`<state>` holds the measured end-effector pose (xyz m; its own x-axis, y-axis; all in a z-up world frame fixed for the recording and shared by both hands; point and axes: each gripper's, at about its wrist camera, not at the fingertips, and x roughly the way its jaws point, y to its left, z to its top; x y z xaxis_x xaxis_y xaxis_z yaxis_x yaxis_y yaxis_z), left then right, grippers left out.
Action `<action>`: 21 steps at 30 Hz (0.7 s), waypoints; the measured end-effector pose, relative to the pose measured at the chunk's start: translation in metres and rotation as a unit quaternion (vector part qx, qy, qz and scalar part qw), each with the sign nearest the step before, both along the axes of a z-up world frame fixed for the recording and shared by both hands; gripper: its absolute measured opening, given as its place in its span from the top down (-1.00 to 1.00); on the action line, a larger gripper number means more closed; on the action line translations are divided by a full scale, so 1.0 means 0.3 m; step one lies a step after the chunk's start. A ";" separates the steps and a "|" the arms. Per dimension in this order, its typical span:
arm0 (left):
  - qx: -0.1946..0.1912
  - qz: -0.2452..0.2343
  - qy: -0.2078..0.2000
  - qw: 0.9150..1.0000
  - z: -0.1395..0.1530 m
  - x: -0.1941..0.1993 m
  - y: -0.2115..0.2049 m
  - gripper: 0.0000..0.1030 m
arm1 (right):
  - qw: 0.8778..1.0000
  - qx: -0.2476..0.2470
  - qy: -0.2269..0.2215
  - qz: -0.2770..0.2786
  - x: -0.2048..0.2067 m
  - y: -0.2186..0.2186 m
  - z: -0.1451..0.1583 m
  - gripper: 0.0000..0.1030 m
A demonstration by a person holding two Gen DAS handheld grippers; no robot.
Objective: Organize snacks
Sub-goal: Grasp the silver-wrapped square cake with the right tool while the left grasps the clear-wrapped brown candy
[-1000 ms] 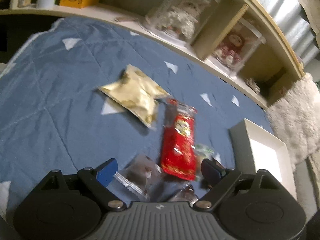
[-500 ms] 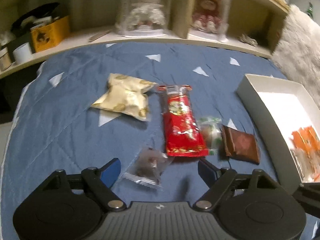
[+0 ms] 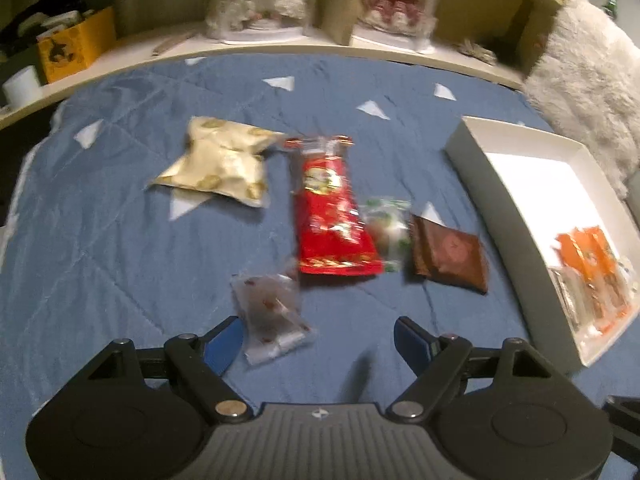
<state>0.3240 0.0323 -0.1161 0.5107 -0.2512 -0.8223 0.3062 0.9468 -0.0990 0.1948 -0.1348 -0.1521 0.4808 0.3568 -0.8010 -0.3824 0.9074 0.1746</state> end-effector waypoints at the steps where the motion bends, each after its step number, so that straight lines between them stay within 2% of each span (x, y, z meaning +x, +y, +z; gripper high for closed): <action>1: -0.002 0.012 -0.002 1.000 0.000 0.005 0.007 -0.59 | 1.000 0.002 0.002 -0.003 -0.002 0.006 0.004 -0.37; 5: -0.027 0.069 0.003 0.997 -0.014 0.030 0.041 -0.44 | 1.000 -0.010 -0.012 -0.005 0.011 0.033 0.012 -0.45; 10: -0.032 0.119 0.012 0.992 -0.045 0.055 0.047 -0.22 | 1.000 -0.016 -0.010 0.000 0.023 0.044 0.009 -0.45; 13: -0.044 0.142 0.014 0.989 -0.045 0.059 0.057 -0.15 | 1.000 -0.028 -0.012 0.005 0.022 0.056 0.005 -0.42; 16: -0.054 0.160 0.015 0.985 -0.043 0.059 0.075 -0.01 | 0.999 -0.043 -0.017 0.007 0.025 0.067 0.004 -0.28; 21: -0.041 0.163 0.012 0.986 -0.041 0.051 0.076 0.33 | 0.999 -0.045 -0.014 0.008 0.030 0.066 0.000 -0.18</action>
